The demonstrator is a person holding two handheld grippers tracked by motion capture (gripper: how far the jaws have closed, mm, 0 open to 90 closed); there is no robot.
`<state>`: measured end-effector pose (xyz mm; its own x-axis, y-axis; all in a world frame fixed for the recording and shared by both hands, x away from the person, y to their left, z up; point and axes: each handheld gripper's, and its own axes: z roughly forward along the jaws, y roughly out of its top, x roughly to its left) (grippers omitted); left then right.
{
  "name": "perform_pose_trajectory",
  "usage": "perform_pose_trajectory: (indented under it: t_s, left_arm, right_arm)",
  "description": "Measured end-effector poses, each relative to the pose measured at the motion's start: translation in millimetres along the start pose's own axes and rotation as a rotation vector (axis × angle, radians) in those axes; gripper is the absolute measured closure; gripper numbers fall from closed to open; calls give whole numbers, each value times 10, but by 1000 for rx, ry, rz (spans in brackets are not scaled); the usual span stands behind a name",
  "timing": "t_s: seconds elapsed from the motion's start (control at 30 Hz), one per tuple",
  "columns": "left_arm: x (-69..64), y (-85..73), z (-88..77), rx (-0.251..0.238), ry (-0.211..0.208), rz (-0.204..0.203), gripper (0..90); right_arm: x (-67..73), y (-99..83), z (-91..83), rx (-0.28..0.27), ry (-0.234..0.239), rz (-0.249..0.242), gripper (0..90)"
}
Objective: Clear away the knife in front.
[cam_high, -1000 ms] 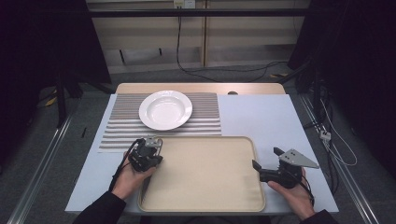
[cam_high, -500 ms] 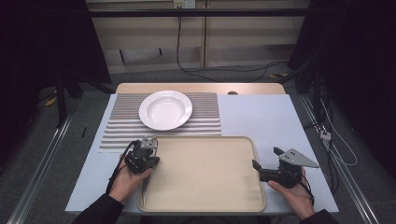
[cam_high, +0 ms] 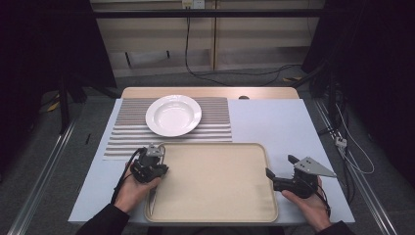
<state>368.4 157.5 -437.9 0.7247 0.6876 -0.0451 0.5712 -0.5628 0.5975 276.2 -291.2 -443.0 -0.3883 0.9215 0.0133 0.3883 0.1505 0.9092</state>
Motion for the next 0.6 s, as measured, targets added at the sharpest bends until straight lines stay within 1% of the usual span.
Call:
perform_pose_trajectory:
  t_s: [0.03, 0.07, 0.13, 0.17, 0.33, 0.4, 0.47, 0.53, 0.6]
  left_arm:
    - [-5, 3, -3, 1, 13, 25, 781]
    - [-17, 4, -2, -2, 16, 30, 784]
    - [-27, 5, -2, -17, 16, 31, 768]
    - [-29, 9, -9, -28, 10, 30, 735]
    - [-24, 20, -39, -84, 19, 24, 599]
    - [-19, 27, -44, -102, 28, 18, 514]
    - [-15, 31, -40, -131, 39, 13, 410]
    - [-14, 43, -33, -135, 49, 19, 301]
    - [-24, 58, -26, -146, 65, 12, 210]
  right_arm:
    - [-1, -1, 1, 0, 0, 1, 66]
    - [-2, 0, 2, 0, -1, 1, 66]
    - [0, 0, 1, 0, 1, 2, 65]
    - [1, -1, 0, 1, 1, 0, 65]
    - [-8, -1, 2, -2, 3, 3, 65]
    - [-5, -1, 2, -2, 4, 1, 65]
    - [-1, -1, 1, -1, 4, 2, 65]
    - [-2, 1, 5, -1, 3, 1, 65]
    - [-3, 4, 13, 0, 4, 0, 65]
